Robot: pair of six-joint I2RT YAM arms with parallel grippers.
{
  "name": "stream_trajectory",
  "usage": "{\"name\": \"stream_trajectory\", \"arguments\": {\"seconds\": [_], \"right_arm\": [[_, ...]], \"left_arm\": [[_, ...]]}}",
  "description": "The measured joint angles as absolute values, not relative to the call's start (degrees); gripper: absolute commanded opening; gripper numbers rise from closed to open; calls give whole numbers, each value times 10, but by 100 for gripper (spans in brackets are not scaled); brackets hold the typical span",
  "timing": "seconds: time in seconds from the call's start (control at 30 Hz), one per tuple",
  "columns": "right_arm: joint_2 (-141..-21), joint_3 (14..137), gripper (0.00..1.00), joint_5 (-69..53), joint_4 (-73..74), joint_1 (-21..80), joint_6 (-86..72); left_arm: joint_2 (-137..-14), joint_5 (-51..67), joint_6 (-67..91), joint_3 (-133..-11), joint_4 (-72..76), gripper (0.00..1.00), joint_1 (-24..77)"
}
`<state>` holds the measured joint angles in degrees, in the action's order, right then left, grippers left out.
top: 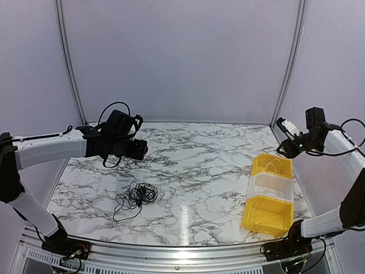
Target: Untangle the cables
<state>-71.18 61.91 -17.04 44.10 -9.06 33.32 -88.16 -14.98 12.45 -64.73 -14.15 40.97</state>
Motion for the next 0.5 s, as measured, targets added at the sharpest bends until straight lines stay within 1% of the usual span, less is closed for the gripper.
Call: {"name": "stream_trajectory", "arguments": {"seconds": [0.07, 0.17, 0.2, 0.3, 0.37, 0.5], "right_arm": [[-711, 620, 33, -196, 438, -80, 334], [-712, 620, 29, -229, 420, -46, 326], [-714, 620, 28, -238, 410, -28, 321], [-732, 622, 27, -268, 381, 45, 311], [-753, 630, 27, -292, 371, 92, 311], [-796, 651, 26, -335, 360, 182, 321]], "left_arm": [[-881, -144, 135, -648, -154, 63, 410], [-871, -131, 161, -626, -162, 49, 409], [-863, -127, 170, -611, -167, 47, 409], [-843, -115, 202, -570, -184, 46, 409], [-835, -104, 216, -550, -190, 48, 408], [-823, -38, 221, -524, -199, 51, 409]]}}
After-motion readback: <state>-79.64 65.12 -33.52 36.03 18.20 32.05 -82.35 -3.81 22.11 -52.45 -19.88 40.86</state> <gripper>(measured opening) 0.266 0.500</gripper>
